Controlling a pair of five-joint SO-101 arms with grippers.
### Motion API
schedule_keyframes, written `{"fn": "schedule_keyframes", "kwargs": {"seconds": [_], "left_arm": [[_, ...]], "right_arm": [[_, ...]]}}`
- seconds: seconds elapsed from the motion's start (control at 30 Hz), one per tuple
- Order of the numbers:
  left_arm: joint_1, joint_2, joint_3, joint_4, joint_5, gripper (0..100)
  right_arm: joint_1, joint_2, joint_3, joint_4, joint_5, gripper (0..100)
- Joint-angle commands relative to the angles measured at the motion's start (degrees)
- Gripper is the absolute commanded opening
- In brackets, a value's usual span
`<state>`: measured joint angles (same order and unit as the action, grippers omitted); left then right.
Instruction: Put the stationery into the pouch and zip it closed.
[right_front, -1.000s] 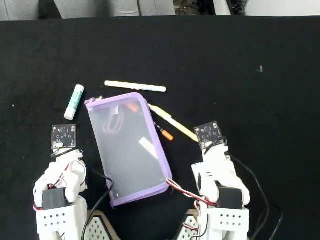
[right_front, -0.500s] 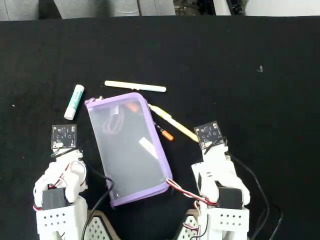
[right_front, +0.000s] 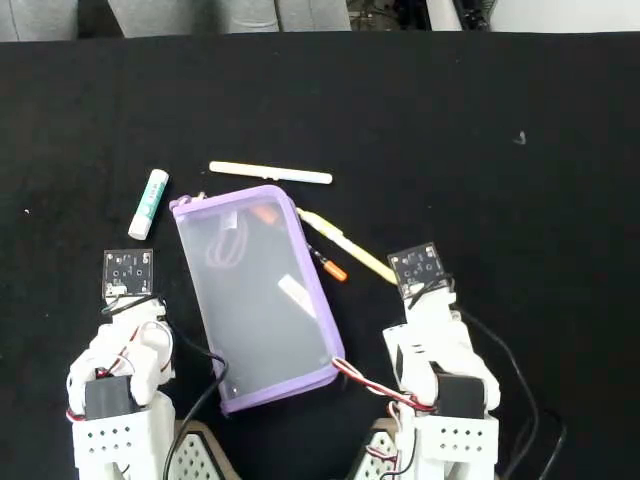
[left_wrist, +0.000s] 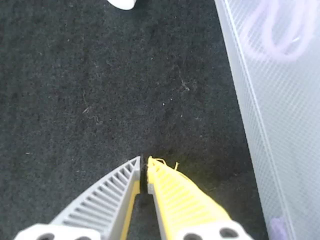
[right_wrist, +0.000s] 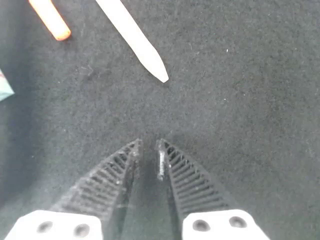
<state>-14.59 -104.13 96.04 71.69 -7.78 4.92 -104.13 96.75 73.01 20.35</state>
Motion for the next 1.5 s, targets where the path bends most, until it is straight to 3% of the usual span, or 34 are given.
{"fn": "schedule_keyframes", "kwargs": {"seconds": [0.0, 0.43, 0.77, 1.07, 1.3, 1.47], "left_arm": [[-0.5, -0.4, 1.2, -0.6, 0.4, 3], [-0.5, -0.4, 1.2, -0.6, 0.4, 3], [-0.5, -0.4, 1.2, -0.6, 0.4, 3], [-0.5, -0.4, 1.2, -0.6, 0.4, 3], [-0.4, -0.4, 1.2, -0.6, 0.4, 3], [-0.5, -0.4, 1.2, -0.6, 0.4, 3]], "right_arm": [[0.6, -1.5, -0.1, 0.4, 0.1, 5.7], [0.5, -1.5, -0.3, -0.9, 0.0, 6.0], [1.0, -1.5, -4.1, -20.9, 0.2, 6.0], [0.4, 0.0, -21.1, -13.9, -0.4, 6.0], [-0.1, 16.7, -35.9, -9.1, -0.4, 6.0], [-11.9, 33.5, -45.9, -9.0, -0.4, 6.0]]}}
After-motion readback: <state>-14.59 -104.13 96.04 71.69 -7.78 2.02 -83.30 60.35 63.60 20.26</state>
